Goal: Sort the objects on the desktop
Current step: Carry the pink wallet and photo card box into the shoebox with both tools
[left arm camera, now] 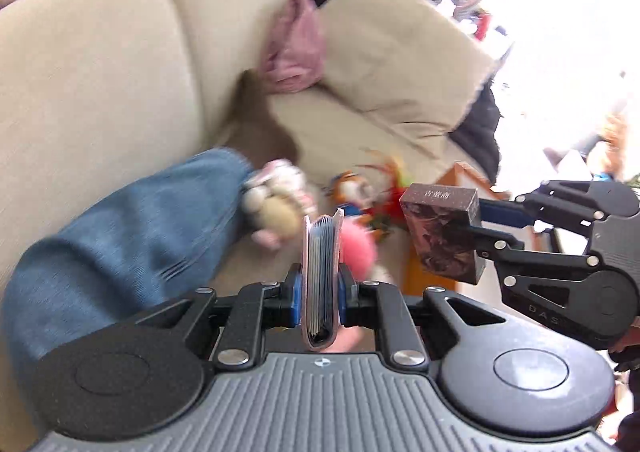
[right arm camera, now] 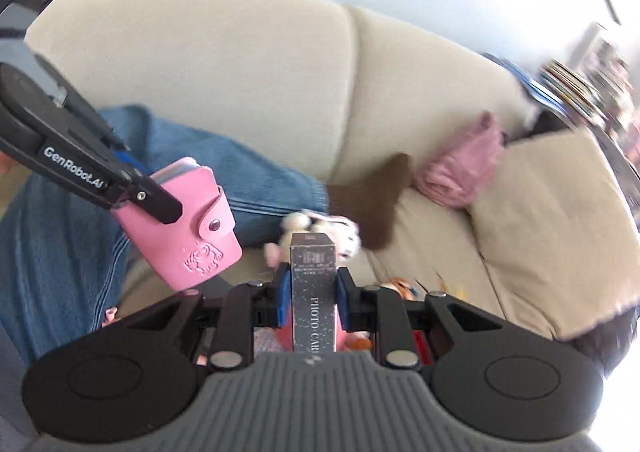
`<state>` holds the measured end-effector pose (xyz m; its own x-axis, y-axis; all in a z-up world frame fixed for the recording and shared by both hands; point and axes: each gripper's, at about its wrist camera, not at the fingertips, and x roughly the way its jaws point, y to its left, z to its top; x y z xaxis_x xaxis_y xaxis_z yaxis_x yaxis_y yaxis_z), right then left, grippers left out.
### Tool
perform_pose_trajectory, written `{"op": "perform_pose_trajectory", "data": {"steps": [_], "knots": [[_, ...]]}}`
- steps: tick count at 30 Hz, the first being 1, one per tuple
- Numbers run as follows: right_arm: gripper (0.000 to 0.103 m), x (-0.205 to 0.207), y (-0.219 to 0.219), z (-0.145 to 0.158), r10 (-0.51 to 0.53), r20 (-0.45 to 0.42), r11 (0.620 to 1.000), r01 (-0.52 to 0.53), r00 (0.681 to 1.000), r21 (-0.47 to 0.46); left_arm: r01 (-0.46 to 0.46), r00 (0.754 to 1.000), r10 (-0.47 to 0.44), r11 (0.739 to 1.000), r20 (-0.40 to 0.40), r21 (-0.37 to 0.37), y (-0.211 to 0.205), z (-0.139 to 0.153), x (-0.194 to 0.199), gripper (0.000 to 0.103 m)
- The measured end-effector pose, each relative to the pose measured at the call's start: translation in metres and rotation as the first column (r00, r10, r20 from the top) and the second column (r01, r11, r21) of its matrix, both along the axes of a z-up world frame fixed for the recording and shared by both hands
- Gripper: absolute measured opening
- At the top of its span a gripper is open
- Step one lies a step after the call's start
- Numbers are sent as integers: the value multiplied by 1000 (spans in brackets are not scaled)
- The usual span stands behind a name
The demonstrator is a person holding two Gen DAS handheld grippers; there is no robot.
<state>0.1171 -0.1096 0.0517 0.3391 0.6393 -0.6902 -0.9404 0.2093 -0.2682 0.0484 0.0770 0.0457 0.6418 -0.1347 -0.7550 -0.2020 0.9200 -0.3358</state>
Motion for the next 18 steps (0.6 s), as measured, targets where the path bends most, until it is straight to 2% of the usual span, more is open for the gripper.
{"op": "perform_pose_trajectory", "data": {"steps": [4,6,9,14,18], "knots": [[24,25,-46,14,-185,-15,982,185,983,45,133,990,-131,990,46,-38,-34,21,26,18],[24,43,-68,13,-298,-30,953,299,954,41,204,977,-200,978,69,-45,-55,27,40,18],[24,75,-91,-6,-449,-76,893,451,891,13,290,956,-286,954,59,-81,-85,25,70,18],[24,120,-118,-46,-595,-175,801,597,785,-49,371,925,-379,919,-33,-131,-133,-10,119,18],[24,150,-126,-76,-635,-248,765,640,732,-71,368,915,-385,919,-121,-140,-156,-44,159,18]]}}
